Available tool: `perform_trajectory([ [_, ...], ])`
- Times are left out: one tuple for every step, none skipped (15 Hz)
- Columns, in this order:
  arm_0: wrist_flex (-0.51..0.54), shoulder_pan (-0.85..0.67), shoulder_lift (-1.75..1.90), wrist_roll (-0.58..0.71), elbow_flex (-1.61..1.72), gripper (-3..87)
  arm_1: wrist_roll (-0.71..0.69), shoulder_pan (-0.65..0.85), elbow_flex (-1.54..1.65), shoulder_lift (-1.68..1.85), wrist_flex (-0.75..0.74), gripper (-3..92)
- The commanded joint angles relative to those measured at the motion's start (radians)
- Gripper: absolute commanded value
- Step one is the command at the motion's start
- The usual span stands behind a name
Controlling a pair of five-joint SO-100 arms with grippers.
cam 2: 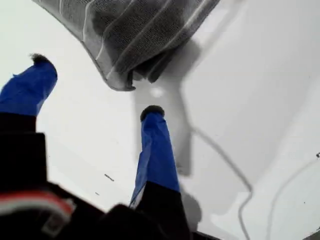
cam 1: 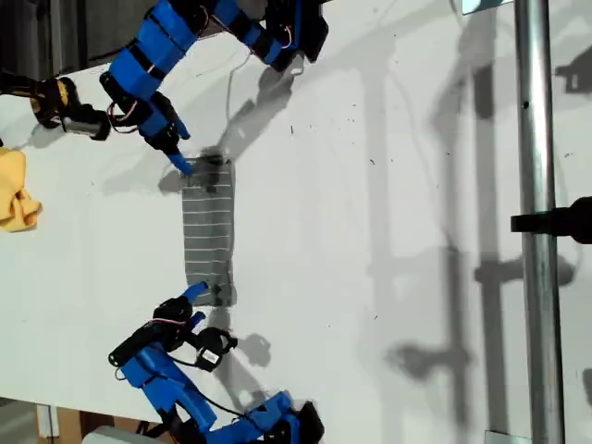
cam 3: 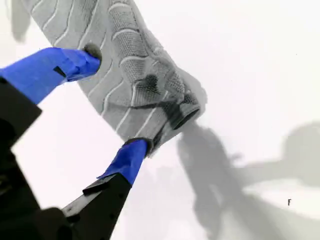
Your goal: Grasp corners of a towel and fold twice.
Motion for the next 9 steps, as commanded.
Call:
perform_trajectory([
  [-0.044,-0.009,0.219,-0.031,0.140,25.5,0.012,0.055,0.074,0.206,0.009,35.0],
  [-0.094,0.000,0.319,-0.040,0.256,23.6,0.020,0.069,0.138,0.268,0.011,35.0],
  [-0.156,0.008,0.443,-0.061,0.393,20.9,0.037,0.072,0.213,0.339,0.002,34.3],
  [-0.219,0.025,0.574,-0.072,0.531,16.8,0.057,0.071,0.293,0.410,-0.014,33.5],
  [-0.276,0.043,0.706,-0.098,0.663,11.7,0.074,0.066,0.364,0.472,-0.020,33.2],
  [-0.327,0.071,0.818,-0.127,0.779,6.0,0.098,0.058,0.430,0.529,-0.029,33.2],
  [-0.362,0.101,0.905,-0.156,0.879,4.8,0.124,0.044,0.495,0.591,-0.041,32.9],
  [-0.400,0.130,0.989,-0.189,0.986,3.4,0.149,0.028,0.561,0.647,-0.055,32.9],
  [-0.442,0.156,1.103,-0.227,1.103,1.2,0.170,0.015,0.624,0.712,-0.064,32.8],
])
